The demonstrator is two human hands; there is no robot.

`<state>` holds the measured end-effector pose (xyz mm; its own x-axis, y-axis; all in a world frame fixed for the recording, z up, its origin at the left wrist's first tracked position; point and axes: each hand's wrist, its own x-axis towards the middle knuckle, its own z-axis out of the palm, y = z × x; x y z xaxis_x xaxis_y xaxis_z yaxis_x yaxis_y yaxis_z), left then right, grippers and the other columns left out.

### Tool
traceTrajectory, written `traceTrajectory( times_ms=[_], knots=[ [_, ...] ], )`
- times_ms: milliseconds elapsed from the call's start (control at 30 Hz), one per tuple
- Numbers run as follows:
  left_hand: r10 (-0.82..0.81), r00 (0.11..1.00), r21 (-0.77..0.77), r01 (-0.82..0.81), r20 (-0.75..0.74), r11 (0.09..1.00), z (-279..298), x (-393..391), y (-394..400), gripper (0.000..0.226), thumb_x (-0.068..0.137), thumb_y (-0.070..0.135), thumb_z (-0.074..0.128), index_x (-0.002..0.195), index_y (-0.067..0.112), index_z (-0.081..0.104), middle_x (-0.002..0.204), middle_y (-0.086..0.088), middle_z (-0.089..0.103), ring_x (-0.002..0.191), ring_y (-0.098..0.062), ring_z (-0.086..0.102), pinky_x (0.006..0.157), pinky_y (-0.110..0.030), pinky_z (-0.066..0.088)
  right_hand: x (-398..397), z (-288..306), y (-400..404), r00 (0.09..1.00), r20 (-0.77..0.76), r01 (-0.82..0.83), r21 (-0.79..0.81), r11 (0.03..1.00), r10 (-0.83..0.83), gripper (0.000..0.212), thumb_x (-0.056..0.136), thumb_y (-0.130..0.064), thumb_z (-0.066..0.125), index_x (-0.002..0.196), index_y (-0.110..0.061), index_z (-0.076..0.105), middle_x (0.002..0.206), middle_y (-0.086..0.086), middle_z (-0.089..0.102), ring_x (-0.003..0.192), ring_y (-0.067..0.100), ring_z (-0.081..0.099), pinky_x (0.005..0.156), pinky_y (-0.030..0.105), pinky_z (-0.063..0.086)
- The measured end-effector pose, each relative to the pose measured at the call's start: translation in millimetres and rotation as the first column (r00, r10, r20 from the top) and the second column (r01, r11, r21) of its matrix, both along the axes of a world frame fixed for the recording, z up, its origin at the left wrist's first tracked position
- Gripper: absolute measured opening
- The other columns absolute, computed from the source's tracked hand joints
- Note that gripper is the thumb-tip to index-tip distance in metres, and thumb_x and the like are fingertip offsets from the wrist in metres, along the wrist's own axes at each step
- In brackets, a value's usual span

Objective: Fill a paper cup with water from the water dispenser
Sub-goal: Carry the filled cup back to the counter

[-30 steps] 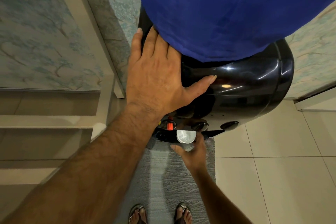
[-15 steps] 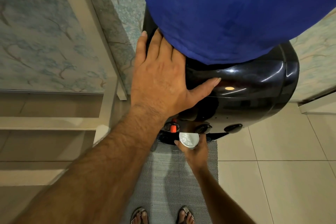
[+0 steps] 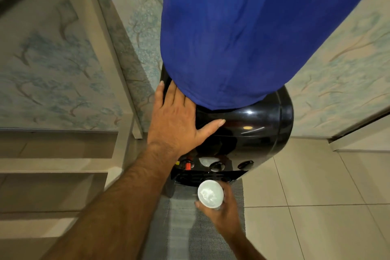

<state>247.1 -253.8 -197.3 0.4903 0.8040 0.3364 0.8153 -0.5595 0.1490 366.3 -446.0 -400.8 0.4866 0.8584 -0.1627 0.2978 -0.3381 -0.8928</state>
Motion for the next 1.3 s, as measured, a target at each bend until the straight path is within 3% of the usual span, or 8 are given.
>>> traceTrajectory(
  times_ms=[67, 233, 333, 467, 667, 867, 1000, 1300],
  knots=[
    [-0.002, 1.0, -0.04, 0.002, -0.01, 0.999, 3, -1, -1, 0.107, 0.086, 0.089, 0.026, 0.159, 0.011, 0.023, 0.168, -0.014, 0.026, 0.158, -0.029, 0.016, 0.13, -0.053, 0.007, -2, 18, -13, 1.0, -0.001, -0.003, 0.019, 1.0, 0.003, 0.076, 0.05, -0.038, 0.098, 0.113, -0.033, 0.056, 0.109, -0.006, 0.07, 0.099, 0.014, 0.067, 0.078, 0.032, 0.06],
    [-0.039, 0.999, -0.133, 0.037, -0.009, 0.99, 13, -8, -8, 0.108, 0.085, 0.088, 0.025, 0.162, 0.013, 0.013, 0.172, -0.011, 0.014, 0.16, -0.025, 0.004, 0.131, -0.053, 0.001, -11, 65, -34, 0.999, -0.008, -0.034, 0.087, 0.996, 0.035, 0.076, 0.047, -0.035, 0.098, 0.112, -0.038, 0.059, 0.11, -0.019, 0.07, 0.101, 0.009, 0.067, 0.08, 0.036, 0.061],
    [-0.043, 0.998, -0.174, 0.033, -0.054, 0.984, 17, -18, -17, 0.112, 0.083, 0.09, 0.018, 0.163, 0.014, 0.004, 0.173, -0.009, 0.004, 0.16, -0.022, -0.002, 0.131, -0.051, 0.0, -17, 97, -34, 0.998, 0.007, -0.058, 0.155, 0.986, 0.057, 0.073, 0.044, -0.033, 0.096, 0.107, -0.046, 0.06, 0.107, -0.022, 0.07, 0.098, 0.007, 0.068, 0.076, 0.025, 0.059],
    [-0.017, 0.995, -0.199, -0.002, -0.094, 0.98, 27, -34, -32, 0.116, 0.08, 0.092, 0.008, 0.163, 0.011, 0.004, 0.173, -0.009, 0.005, 0.16, -0.023, -0.002, 0.131, -0.051, 0.001, -25, 150, -24, 0.996, -0.027, -0.081, 0.244, 0.966, 0.091, 0.076, 0.043, -0.032, 0.098, 0.11, -0.035, 0.063, 0.108, -0.026, 0.069, 0.102, 0.002, 0.065, 0.08, 0.016, 0.054],
    [0.071, 0.988, -0.167, -0.094, -0.139, 0.981, 64, -74, -27, 0.119, 0.075, 0.091, -0.001, 0.163, 0.01, 0.0, 0.173, -0.01, 0.0, 0.16, -0.023, -0.004, 0.13, -0.046, -0.006, -43, 223, 9, 0.977, -0.1, -0.14, 0.368, 0.919, 0.189, 0.072, 0.048, -0.032, 0.098, 0.11, -0.045, 0.063, 0.111, -0.018, 0.071, 0.106, 0.006, 0.065, 0.084, 0.016, 0.054],
    [0.216, 0.964, -0.111, -0.235, -0.157, 0.966, 115, -126, -16, 0.115, 0.08, 0.089, 0.005, 0.161, 0.009, -0.006, 0.172, -0.011, -0.008, 0.159, -0.024, -0.012, 0.128, -0.044, -0.01, -72, 285, 51, 0.956, -0.118, -0.194, 0.43, 0.882, 0.268, 0.078, 0.047, -0.041, 0.097, 0.116, -0.032, 0.064, 0.116, -0.018, 0.068, 0.112, 0.008, 0.063, 0.094, 0.041, 0.057],
    [0.296, 0.941, -0.067, -0.31, -0.166, 0.948, 149, -158, -8, 0.11, 0.087, 0.087, 0.017, 0.162, 0.01, -0.006, 0.173, -0.011, -0.008, 0.159, -0.025, -0.014, 0.13, -0.046, -0.009, -94, 321, 84, 0.954, -0.114, -0.196, 0.462, 0.865, 0.278, 0.079, 0.042, -0.054, 0.094, 0.112, -0.038, 0.063, 0.111, -0.018, 0.069, 0.107, 0.006, 0.064, 0.091, 0.036, 0.058],
    [0.491, 0.849, -0.034, -0.506, -0.194, 0.862, 201, -244, -1, 0.113, 0.078, 0.09, 0.005, 0.162, 0.016, -0.006, 0.172, -0.008, -0.012, 0.158, -0.028, -0.016, 0.124, -0.046, -0.015, -160, 400, 158, 0.915, -0.05, -0.318, 0.521, 0.792, 0.401, 0.079, 0.044, -0.058, 0.088, 0.114, -0.038, 0.058, 0.112, -0.012, 0.066, 0.106, 0.01, 0.064, 0.085, 0.031, 0.057]
  ],
)
